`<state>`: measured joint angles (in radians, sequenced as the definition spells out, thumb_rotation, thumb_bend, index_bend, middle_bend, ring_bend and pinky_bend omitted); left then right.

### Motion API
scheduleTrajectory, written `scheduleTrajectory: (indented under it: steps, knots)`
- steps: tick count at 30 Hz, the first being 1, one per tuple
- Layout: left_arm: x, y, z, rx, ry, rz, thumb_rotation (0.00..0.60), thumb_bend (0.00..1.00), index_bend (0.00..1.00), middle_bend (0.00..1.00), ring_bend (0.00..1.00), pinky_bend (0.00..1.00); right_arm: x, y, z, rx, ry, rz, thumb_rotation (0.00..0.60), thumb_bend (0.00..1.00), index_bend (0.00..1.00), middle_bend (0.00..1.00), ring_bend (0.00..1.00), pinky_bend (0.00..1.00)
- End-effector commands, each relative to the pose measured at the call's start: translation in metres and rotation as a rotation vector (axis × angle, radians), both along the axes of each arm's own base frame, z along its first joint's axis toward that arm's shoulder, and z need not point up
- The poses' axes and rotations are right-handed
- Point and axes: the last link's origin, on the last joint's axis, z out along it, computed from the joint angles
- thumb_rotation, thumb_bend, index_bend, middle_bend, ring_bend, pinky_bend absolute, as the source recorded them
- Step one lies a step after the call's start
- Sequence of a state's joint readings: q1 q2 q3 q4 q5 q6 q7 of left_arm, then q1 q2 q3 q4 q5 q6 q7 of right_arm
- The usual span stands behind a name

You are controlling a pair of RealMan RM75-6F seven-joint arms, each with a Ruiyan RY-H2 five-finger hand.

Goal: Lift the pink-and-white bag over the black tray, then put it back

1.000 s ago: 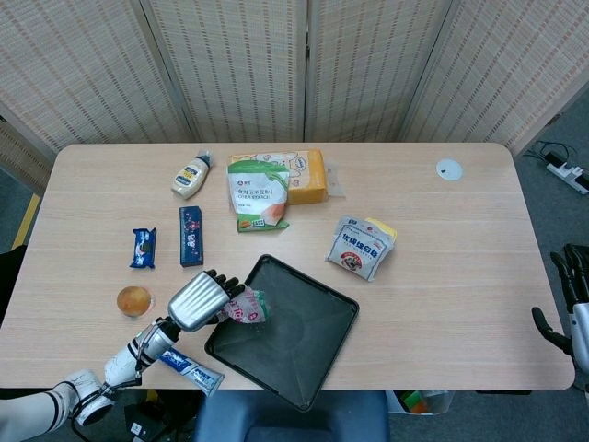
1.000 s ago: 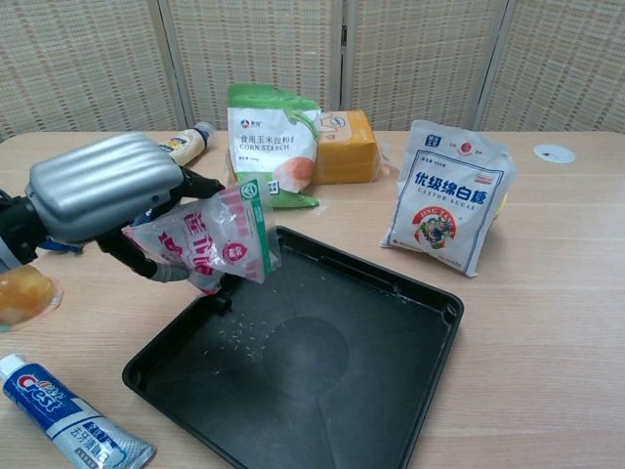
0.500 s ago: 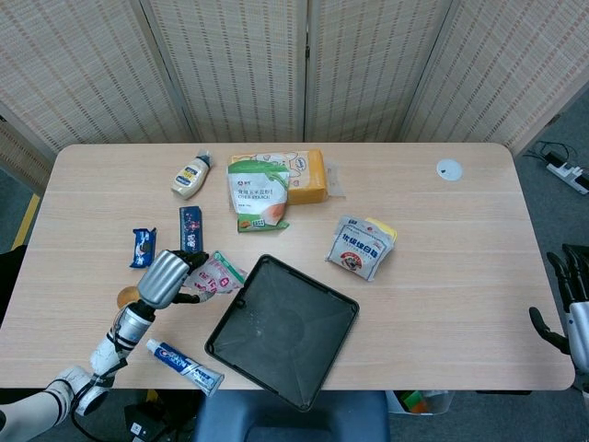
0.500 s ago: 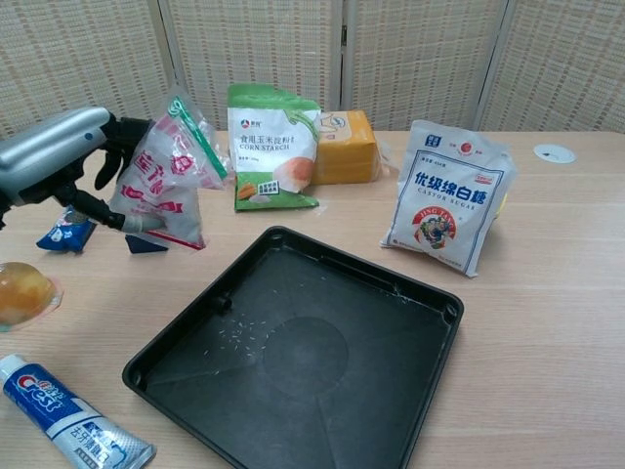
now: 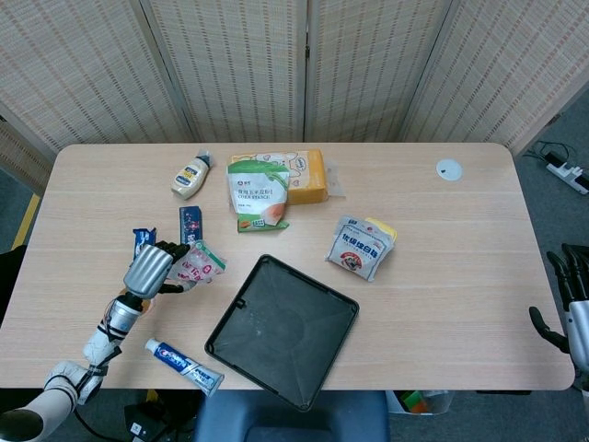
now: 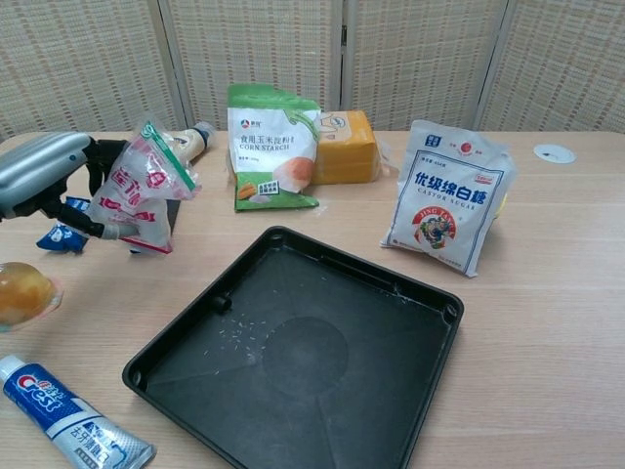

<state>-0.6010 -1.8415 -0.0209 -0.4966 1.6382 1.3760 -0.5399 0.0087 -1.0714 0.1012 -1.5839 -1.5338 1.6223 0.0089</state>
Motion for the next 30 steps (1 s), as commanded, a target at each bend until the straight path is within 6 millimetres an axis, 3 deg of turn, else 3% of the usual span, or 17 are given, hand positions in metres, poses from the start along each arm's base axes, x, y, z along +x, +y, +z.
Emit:
scheduleTrajectory:
  steps: [1, 11, 16, 18, 22, 30]
  knots:
    - [-0.003, 0.002, -0.011, -0.018, 0.015, 0.017, 0.600, 0.49, 0.36, 0.63, 0.51, 0.55, 0.000, 0.000, 0.000, -0.001, 0.001, -0.002, 0.600, 0.35, 0.03, 0.04, 0.03, 0.02]
    - [-0.007, 0.007, -0.021, -0.023, 0.088, 0.030, 0.600, 0.46, 0.24, 0.42, 0.38, 0.50, 0.000, 0.000, 0.000, 0.001, 0.003, -0.006, 0.600, 0.35, 0.03, 0.04, 0.03, 0.02]
    - [-0.011, 0.010, -0.023, -0.008, 0.130, 0.049, 0.600, 0.43, 0.09, 0.19, 0.18, 0.37, -0.001, 0.001, 0.002, -0.007, 0.005, -0.014, 0.600, 0.35, 0.03, 0.04, 0.03, 0.02]
    - [-0.011, 0.011, -0.022, -0.005, 0.128, 0.053, 0.600, 0.43, 0.08, 0.14, 0.15, 0.35, -0.001, 0.001, 0.003, -0.009, 0.006, -0.015, 0.600, 0.35, 0.03, 0.04, 0.03, 0.02]
    - [-0.014, 0.011, -0.020, 0.007, 0.128, 0.068, 0.600, 0.43, 0.01, 0.10, 0.10, 0.32, -0.001, 0.002, 0.003, -0.011, 0.006, -0.015, 0.600, 0.35, 0.03, 0.04, 0.03, 0.02]
    - [-0.019, 0.011, -0.014, 0.023, 0.107, 0.095, 0.600, 0.41, 0.00, 0.05, 0.06, 0.27, 0.000, 0.001, 0.002, -0.006, 0.004, -0.006, 0.600, 0.35, 0.03, 0.04, 0.03, 0.02]
